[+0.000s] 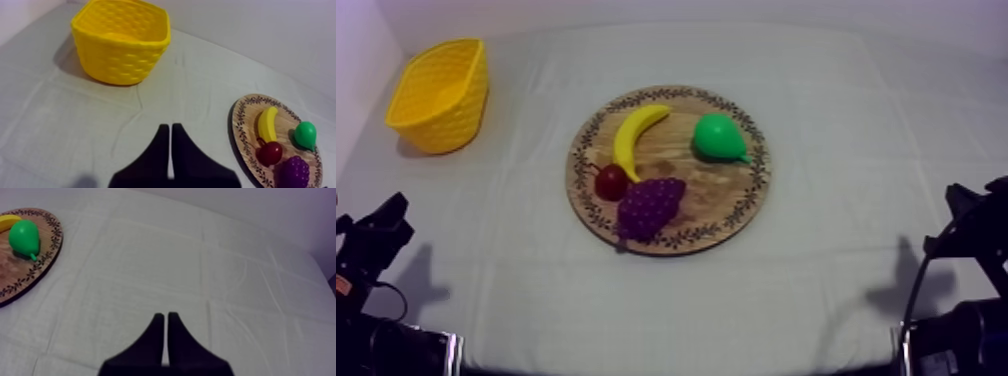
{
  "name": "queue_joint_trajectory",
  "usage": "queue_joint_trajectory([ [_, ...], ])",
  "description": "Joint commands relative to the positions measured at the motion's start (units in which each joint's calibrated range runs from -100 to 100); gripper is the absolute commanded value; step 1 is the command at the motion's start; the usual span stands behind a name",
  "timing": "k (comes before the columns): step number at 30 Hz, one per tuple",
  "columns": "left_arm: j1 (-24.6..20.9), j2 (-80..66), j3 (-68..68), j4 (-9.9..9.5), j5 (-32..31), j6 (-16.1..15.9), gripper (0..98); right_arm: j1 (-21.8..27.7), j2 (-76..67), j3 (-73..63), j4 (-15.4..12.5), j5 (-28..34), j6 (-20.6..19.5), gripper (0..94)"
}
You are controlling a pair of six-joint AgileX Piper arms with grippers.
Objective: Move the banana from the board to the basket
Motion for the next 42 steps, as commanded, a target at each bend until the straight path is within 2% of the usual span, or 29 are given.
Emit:
queue_joint_trajectory([
  [1,0.0,0.0,0.0,0.01,0.0,0.0,0.0,0.0,0.0,0.0,0.0,0.0,0.0,0.6],
  [34,0.0,0.0,0.0,0.01,0.0,0.0,0.0,0.0,0.0,0.0,0.0,0.0,0.0,0.6],
  [37,0.0,0.0,0.0,0.01,0.1,-0.6,0.0,0.0,0.0,0.0,0.0,0.0,0.0,0.6],
  [42,0.6,0.0,-0.8,-0.04,2.2,-3.8,0.6,0.0,0.0,0.0,0.0,0.0,0.0,0.6],
])
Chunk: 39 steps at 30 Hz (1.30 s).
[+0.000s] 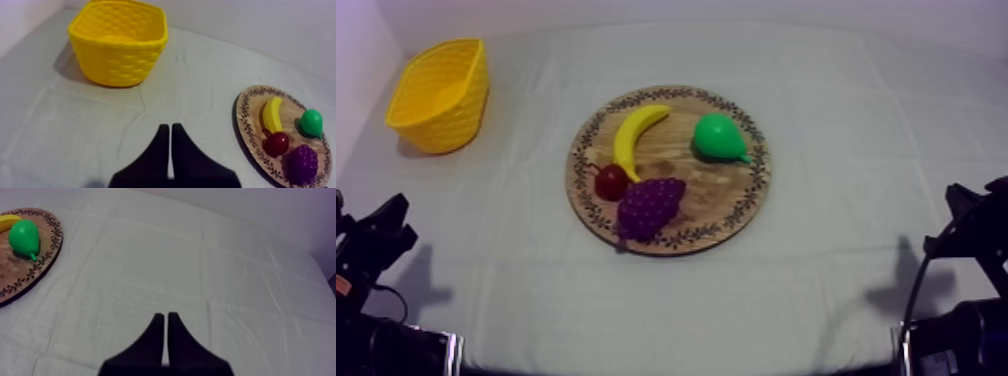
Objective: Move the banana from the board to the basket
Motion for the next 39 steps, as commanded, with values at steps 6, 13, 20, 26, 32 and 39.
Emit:
queue_joint_trajectory([
  [6,2.3,-0.2,-9.0,-0.52,7.8,-3.0,0.2,0.0,0.0,0.0,0.0,-0.1,0.0,0.6],
  [13,2.2,6.1,-21.2,-0.99,10.0,-4.6,0.1,0.0,0.0,0.0,0.0,-0.1,0.0,0.6],
  [20,3.0,27.9,-42.2,-1.23,11.5,-6.6,0.0,0.0,0.0,0.0,0.0,-0.1,0.0,0.6],
  [26,6.1,45.4,-57.7,-3.71,13.9,-4.9,0.0,0.0,0.0,0.0,0.0,-0.1,0.0,0.6],
  [32,10.9,60.9,-69.2,-6.14,16.4,-2.9,0.0,0.0,0.0,0.0,0.0,-0.1,0.0,0.6],
  [39,14.8,77.3,-79.0,-6.28,18.2,-3.9,0.0,0.0,0.0,0.0,0.0,-0.1,0.0,0.6],
])
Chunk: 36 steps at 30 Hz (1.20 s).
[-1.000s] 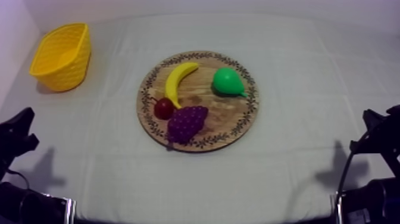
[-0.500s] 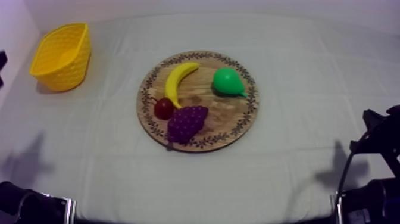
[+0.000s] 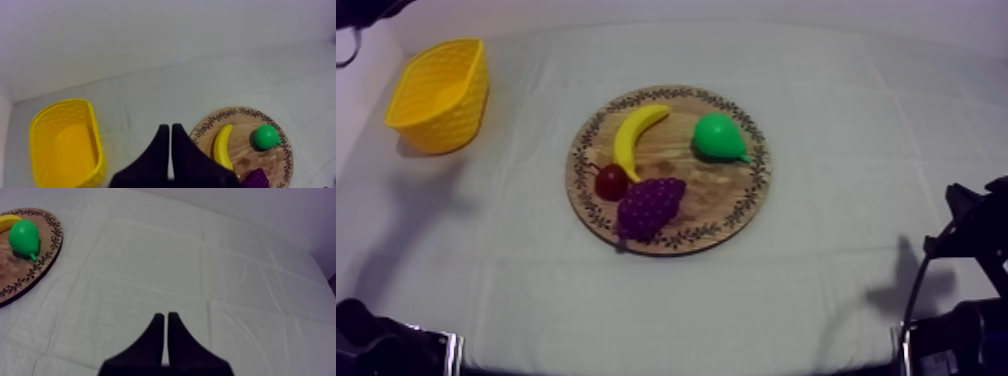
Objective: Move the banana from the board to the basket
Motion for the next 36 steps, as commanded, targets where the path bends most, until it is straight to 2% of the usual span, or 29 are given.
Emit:
queue_joint_trajectory([
  [1,1.2,10.6,-4.2,0.13,0.2,-0.6,0.0,0.0,0.0,0.0,0.0,0.0,0.0,0.6],
  [10,4.6,22.6,-8.7,0.69,3.6,-2.8,0.0,0.0,0.0,0.0,0.0,0.0,0.0,0.6],
  [20,8.7,28.4,-7.3,0.85,4.8,1.7,1.0,0.0,0.0,0.0,0.0,0.0,0.0,0.6],
  [25,10.9,32.8,-10.3,0.94,6.6,4.0,6.5,0.0,0.0,0.0,0.0,0.0,0.0,0.6],
  [27,11.4,34.7,-12.0,0.96,7.7,4.4,15.8,0.0,0.0,0.0,0.0,0.0,0.0,0.6],
  [28,11.6,35.5,-12.6,0.97,8.2,4.6,25.9,0.0,0.0,0.0,0.0,0.0,0.0,0.6],
  [30,11.8,36.6,-13.1,0.9,8.5,5.2,52.8,0.0,0.0,0.0,0.0,0.0,0.0,0.6],
  [31,11.9,37.1,-13.2,0.76,8.7,5.6,61.5,0.0,0.0,0.0,0.0,0.0,0.0,0.6],
  [33,12.0,38.1,-13.6,0.58,8.9,6.3,73.8,0.0,0.0,0.0,0.0,0.0,0.0,0.6],
  [36,11.9,39.6,-14.7,0.7,9.1,6.6,83.3,0.0,0.0,0.0,0.0,0.0,0.0,0.6],
])
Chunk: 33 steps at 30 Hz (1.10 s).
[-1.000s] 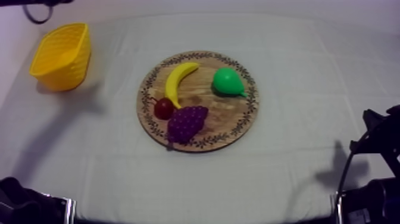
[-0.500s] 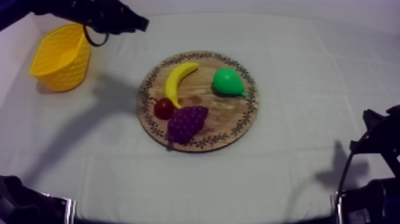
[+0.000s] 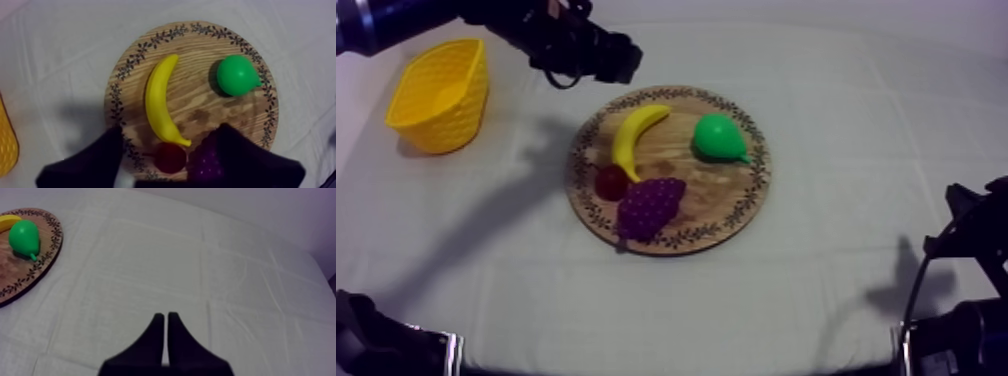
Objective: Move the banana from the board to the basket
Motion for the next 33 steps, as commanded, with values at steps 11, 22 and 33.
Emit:
queue_joint_trajectory([
  [11,-0.7,5.3,-2.0,1.69,-0.2,-0.6,90.2,0.0,0.0,0.0,0.0,0.0,0.0,0.6],
  [22,-0.8,15.0,-3.6,1.98,-3.1,0.0,84.9,0.0,0.0,0.0,0.0,0.0,0.0,0.6],
  [33,-0.8,25.8,-8.3,2.33,-4.8,0.3,85.9,0.0,0.0,0.0,0.0,0.0,0.0,0.6],
])
